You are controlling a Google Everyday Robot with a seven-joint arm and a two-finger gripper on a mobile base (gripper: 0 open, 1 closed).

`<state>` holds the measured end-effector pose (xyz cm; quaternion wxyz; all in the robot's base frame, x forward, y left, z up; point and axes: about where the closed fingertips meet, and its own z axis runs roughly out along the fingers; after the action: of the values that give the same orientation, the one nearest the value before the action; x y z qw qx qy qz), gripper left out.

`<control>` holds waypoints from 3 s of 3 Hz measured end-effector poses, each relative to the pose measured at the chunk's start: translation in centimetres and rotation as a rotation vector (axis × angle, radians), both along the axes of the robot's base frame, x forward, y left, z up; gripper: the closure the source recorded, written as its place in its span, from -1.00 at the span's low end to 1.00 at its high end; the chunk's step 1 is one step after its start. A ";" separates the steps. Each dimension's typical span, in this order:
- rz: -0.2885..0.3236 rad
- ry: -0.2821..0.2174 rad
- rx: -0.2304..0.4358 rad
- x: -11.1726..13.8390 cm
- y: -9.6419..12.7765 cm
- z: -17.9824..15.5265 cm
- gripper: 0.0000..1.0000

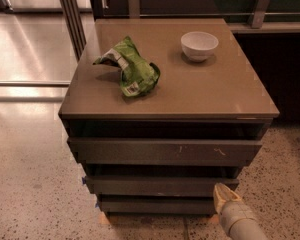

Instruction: Open middle drawer

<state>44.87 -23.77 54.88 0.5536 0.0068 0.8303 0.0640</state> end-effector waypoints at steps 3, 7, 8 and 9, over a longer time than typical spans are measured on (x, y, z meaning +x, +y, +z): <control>-0.002 0.018 0.025 5.7 0.1 -6.2 1.00; 0.008 0.101 -0.057 11.0 0.0 -9.9 1.00; 0.014 0.130 -0.093 11.0 -0.4 -10.2 1.00; 0.030 0.152 -0.126 10.8 -0.3 -10.1 1.00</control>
Offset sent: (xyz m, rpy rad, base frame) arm 0.0533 -0.0032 -0.0741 0.0337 0.0288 -0.0219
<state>55.72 -24.11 44.75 0.4872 -0.0355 0.8723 0.0193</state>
